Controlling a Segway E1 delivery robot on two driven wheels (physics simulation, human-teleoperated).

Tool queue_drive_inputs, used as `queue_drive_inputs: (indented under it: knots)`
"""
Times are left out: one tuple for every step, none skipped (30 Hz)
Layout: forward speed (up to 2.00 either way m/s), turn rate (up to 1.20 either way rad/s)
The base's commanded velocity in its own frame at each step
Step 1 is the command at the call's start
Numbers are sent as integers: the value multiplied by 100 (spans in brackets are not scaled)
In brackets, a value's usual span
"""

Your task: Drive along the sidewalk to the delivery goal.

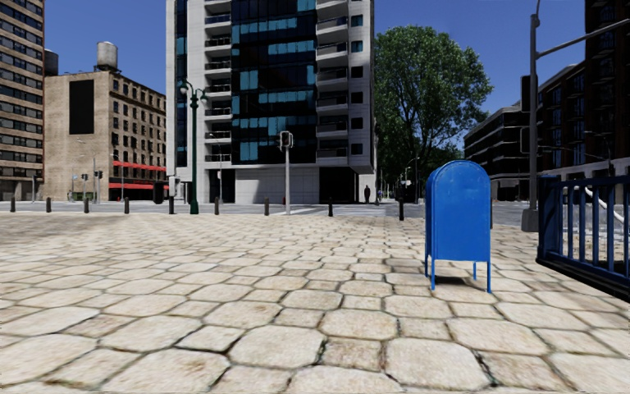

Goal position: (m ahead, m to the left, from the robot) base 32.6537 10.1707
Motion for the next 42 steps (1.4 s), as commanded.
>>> queue_drive_inputs:
  knots:
    - [200, 0]
    - [200, 0]
    - [200, 0]
    - [200, 0]
    - [200, 0]
    - [200, 0]
    - [200, 0]
    - [200, 0]
    - [200, 0]
    - [200, 0]
    - [200, 0]
    - [200, 0]
    - [200, 0]
    - [200, 0]
    - [200, 0]
    - [200, 0]
    - [200, 0]
    - [200, 0]
    - [200, 0]
    - [200, 0]
    - [200, 0]
    - [200, 0]
    - [200, 0]
    - [200, 0]
    - [200, 0]
    - [200, 0]
    - [200, 0]
    - [200, 0]
    - [200, 0]
    - [200, 0]
    - [200, 0]
    - [200, 0]
    - [200, 0]
    - [200, 0]
    - [200, 0]
    - [200, 0]
    - [200, 0]
    - [197, 0]
    - [197, 0]
    - [195, -9]
    - [193, -12]
    - [193, -12]
